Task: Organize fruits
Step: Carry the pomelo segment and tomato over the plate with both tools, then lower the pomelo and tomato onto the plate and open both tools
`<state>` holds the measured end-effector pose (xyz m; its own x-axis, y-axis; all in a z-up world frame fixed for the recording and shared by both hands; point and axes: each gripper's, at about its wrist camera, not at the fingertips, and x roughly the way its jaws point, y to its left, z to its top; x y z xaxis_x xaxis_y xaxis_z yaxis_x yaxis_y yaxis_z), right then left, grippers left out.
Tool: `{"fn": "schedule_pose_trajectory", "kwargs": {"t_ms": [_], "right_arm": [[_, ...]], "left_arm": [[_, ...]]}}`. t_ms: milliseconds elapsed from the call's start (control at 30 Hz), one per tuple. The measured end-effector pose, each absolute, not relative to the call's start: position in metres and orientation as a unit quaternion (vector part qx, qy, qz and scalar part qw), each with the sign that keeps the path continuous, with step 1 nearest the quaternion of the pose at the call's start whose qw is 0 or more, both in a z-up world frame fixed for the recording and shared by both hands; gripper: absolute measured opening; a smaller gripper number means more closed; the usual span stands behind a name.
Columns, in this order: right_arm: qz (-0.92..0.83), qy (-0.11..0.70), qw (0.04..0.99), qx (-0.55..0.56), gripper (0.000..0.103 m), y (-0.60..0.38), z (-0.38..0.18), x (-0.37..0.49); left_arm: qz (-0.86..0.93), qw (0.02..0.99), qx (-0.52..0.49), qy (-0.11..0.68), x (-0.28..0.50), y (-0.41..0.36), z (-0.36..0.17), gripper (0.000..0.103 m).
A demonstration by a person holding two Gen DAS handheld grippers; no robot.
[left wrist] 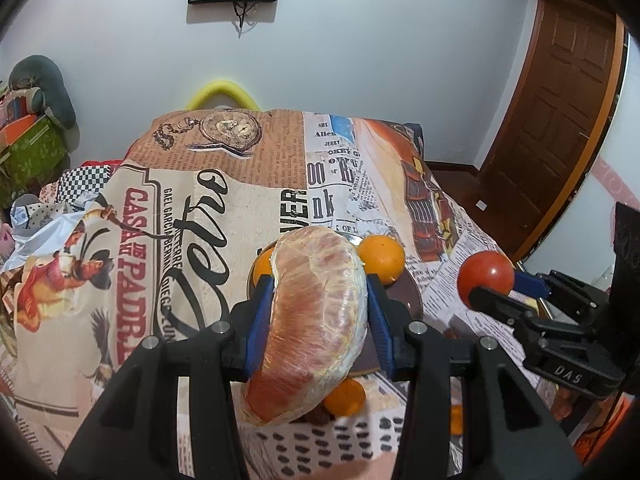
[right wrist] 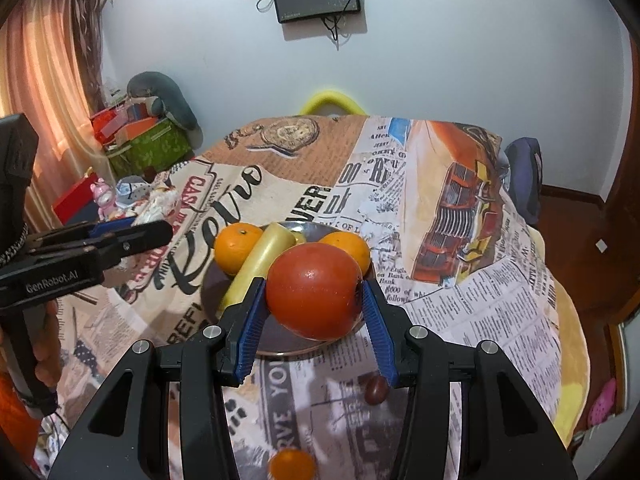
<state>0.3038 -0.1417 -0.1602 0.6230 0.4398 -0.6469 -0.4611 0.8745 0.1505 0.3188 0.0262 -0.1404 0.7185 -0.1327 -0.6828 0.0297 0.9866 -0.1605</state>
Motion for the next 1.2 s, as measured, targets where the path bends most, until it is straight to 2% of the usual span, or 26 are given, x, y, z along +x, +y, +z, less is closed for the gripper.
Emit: {"fn": "schedule_pose_trajectory", "kwargs": {"t_ms": [700,1200], "right_arm": [[0.248,0.409,0.878,-0.036,0.045,-0.123,-0.214,0.352],[0.244,0.411,0.878,-0.034,0.049,-0.124,-0.213,0.350]], "left_arm": [[-0.034,0.914,-0.095,0.393,0.372,0.026,-0.188,0.045],[-0.025,0.912,-0.075,0.403,0.371,0.021,-0.195,0.045]]}}
